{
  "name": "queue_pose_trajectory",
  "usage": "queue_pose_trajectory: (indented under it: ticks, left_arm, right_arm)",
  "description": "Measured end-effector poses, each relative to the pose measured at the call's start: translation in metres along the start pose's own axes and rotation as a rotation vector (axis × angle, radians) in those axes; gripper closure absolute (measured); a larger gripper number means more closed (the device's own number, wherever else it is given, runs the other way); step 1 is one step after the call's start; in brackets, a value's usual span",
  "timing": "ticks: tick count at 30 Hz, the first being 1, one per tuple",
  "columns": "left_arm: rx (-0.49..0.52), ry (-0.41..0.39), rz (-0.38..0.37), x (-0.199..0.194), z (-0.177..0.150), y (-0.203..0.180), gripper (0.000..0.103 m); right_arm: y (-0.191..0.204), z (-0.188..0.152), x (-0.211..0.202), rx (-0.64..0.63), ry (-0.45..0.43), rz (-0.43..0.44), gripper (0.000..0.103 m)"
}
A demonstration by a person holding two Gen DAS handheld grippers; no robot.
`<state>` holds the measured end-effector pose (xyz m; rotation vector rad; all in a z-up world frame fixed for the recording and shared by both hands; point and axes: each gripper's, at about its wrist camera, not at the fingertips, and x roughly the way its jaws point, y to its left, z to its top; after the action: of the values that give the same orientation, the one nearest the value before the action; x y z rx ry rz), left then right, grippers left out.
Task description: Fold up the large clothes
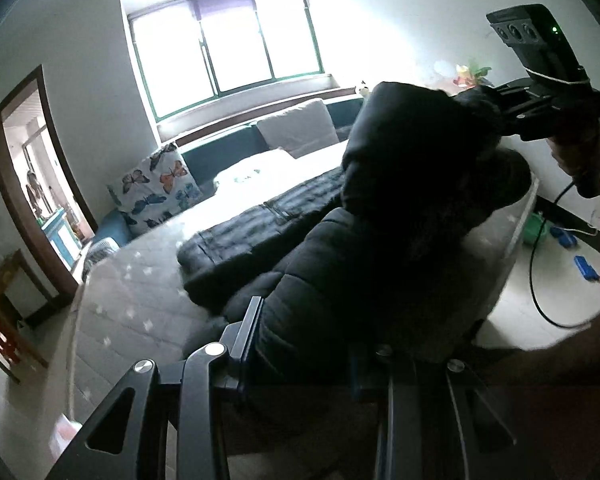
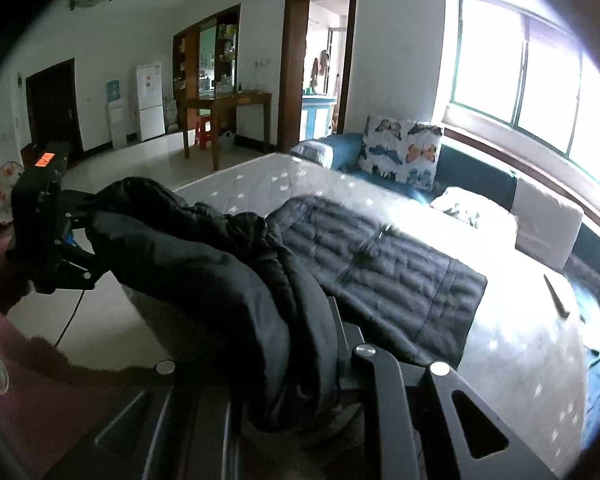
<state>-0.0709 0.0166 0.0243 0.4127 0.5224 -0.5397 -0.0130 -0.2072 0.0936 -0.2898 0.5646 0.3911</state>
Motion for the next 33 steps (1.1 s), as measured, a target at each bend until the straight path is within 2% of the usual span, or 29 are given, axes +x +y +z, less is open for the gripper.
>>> queue_pose_trajectory:
  ticks: [4,9,14,19,24,28,33]
  left_arm:
    - [0.001,0.000,0.042,0.021,0.039,0.026,0.067]
    - [-0.044,-0.009,0.058,0.070,0.093,0.075,0.067]
    - [-0.122,0.041,0.065,0.146,0.143,0.135,0.067]
    - [-0.184,0.121,0.090,0.235,0.179,0.183,0.067]
    - [-0.217,0.213,0.077,0.315,0.192,0.211,0.067]
    - [-0.234,0.295,0.072,0.371,0.182,0.218,0.063]
    - [-0.244,0.353,0.065,0.405,0.161,0.215,0.055]
  right_arm:
    - [-0.021,0.027,0.019,-0.038,-0.010,-0.013,0.082]
    - [-0.065,0.067,0.062,-0.032,0.038,0.010,0.082]
    - [-0.108,0.098,0.123,0.000,0.104,-0.004,0.082]
    - [-0.151,0.117,0.197,0.066,0.165,-0.027,0.082]
    - [-0.187,0.105,0.258,0.180,0.245,-0.025,0.082]
    - [-0.205,0.086,0.292,0.262,0.309,-0.010,0.082]
    - [-0.216,0.064,0.314,0.326,0.371,0.017,0.080]
